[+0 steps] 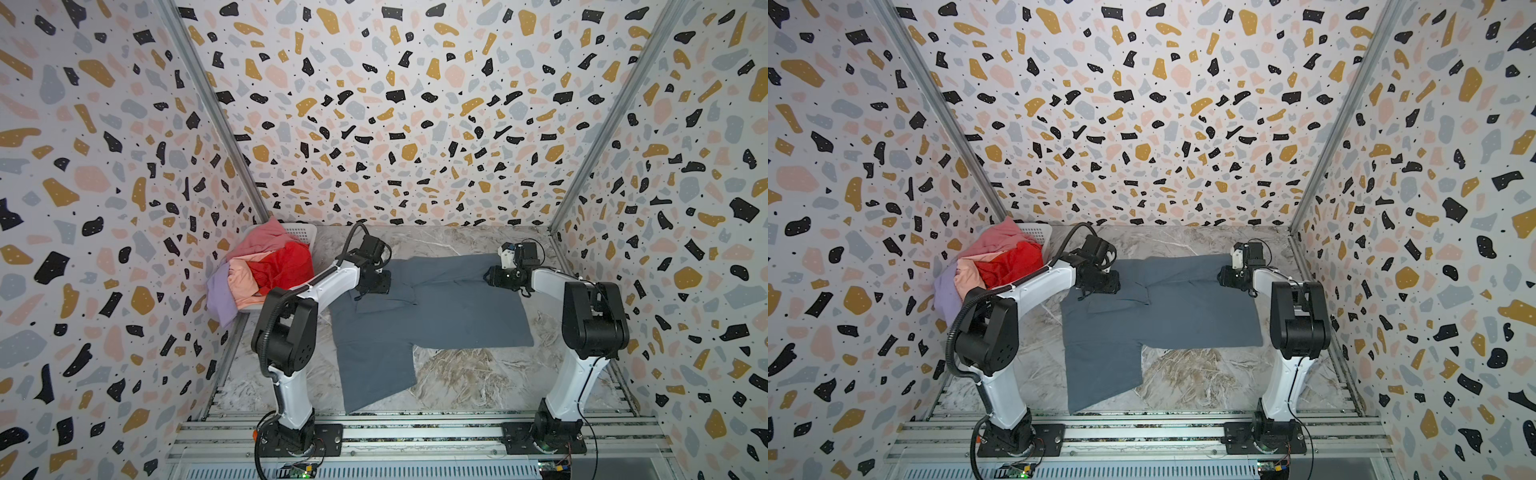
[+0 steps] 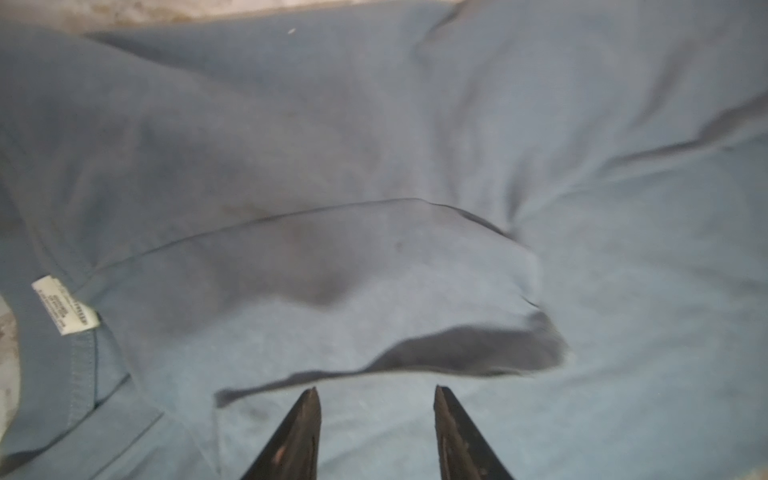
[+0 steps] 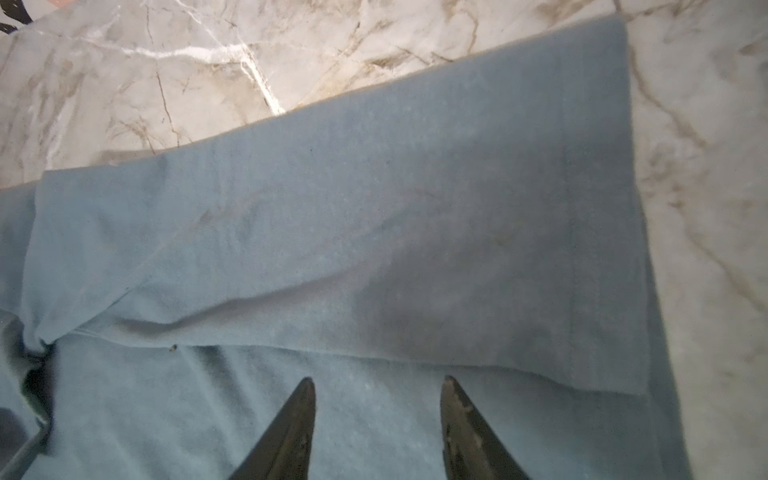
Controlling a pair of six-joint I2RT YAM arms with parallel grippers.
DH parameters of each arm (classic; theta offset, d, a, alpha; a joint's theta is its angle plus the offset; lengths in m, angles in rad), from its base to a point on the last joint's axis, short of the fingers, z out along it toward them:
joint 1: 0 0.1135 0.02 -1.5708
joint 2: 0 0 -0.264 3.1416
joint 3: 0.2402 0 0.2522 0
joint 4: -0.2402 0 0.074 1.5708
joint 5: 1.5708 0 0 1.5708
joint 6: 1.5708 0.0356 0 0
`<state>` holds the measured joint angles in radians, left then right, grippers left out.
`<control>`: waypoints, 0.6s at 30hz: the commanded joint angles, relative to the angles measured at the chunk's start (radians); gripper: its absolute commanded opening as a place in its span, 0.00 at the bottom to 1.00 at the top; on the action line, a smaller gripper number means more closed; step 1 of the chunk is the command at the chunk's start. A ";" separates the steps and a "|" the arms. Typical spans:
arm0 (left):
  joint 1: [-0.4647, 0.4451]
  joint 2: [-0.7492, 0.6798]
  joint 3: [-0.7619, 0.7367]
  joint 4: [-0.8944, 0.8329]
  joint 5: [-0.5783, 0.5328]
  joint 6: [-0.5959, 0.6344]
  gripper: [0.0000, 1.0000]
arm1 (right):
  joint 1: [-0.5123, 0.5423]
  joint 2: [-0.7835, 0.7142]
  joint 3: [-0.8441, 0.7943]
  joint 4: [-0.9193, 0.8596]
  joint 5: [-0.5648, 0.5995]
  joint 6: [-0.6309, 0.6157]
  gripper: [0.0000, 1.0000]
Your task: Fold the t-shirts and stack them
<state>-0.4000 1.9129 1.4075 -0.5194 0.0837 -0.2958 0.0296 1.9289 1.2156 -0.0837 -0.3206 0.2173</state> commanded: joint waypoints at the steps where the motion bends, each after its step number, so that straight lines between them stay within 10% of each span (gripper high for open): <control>1: 0.024 0.013 -0.018 0.080 -0.011 -0.042 0.46 | 0.005 -0.031 0.067 0.033 0.006 0.036 0.50; 18: -0.024 0.080 -0.031 0.115 0.091 -0.025 0.46 | 0.007 0.145 0.179 -0.029 0.048 0.082 0.49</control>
<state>-0.3954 1.9697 1.3529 -0.3985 0.1539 -0.3508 0.0376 2.0991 1.3891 -0.0746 -0.3027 0.2955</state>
